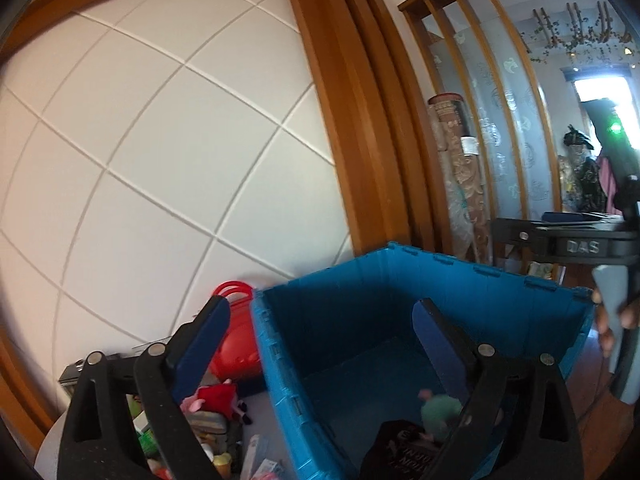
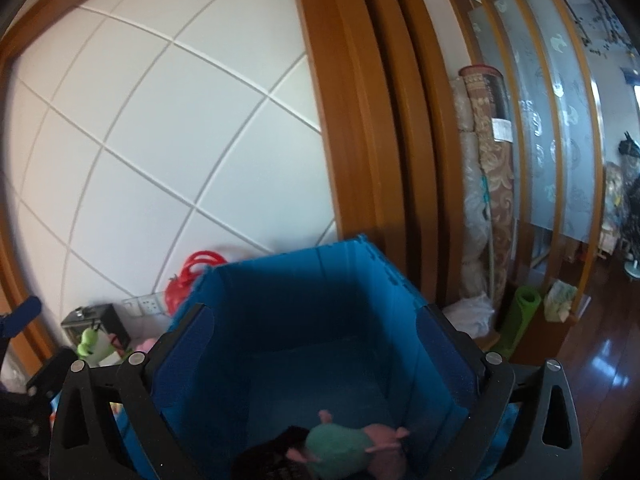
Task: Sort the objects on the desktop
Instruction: 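Carry both plush items to the blue crate and release them inside, then return both grippers from the crate to the toy heap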
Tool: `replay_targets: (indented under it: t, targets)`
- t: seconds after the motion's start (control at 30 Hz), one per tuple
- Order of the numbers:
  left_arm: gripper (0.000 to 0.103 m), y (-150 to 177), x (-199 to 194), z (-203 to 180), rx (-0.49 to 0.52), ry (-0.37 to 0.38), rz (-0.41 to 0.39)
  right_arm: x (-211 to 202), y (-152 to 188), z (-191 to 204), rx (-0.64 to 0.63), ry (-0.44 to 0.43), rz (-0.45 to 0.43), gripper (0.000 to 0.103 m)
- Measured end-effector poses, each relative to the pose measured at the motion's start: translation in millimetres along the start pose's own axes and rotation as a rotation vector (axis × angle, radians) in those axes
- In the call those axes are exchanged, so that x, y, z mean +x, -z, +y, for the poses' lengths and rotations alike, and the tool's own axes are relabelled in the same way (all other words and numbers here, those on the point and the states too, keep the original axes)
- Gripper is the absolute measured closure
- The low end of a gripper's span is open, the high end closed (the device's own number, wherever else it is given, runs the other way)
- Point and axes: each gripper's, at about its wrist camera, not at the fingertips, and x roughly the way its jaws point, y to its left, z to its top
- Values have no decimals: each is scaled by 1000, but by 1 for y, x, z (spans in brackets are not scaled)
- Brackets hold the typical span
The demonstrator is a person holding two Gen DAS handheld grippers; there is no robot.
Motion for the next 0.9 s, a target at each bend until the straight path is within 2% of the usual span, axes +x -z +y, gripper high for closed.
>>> replay_targets:
  t: [0.37, 0.6, 0.73, 0.9]
  targets:
    - [9, 31, -39, 35, -53, -122, 30, -31, 41, 52, -78, -148, 12, 0]
    - [9, 73, -76, 68, -104, -210, 69, -51, 66, 91, -134, -272, 21, 0]
    - [9, 98, -98, 93, -132, -234, 96, -58, 82, 122, -169, -317, 33, 0]
    - [9, 131, -133, 132, -76, -303, 135, -64, 100, 169, -186, -405, 73, 0]
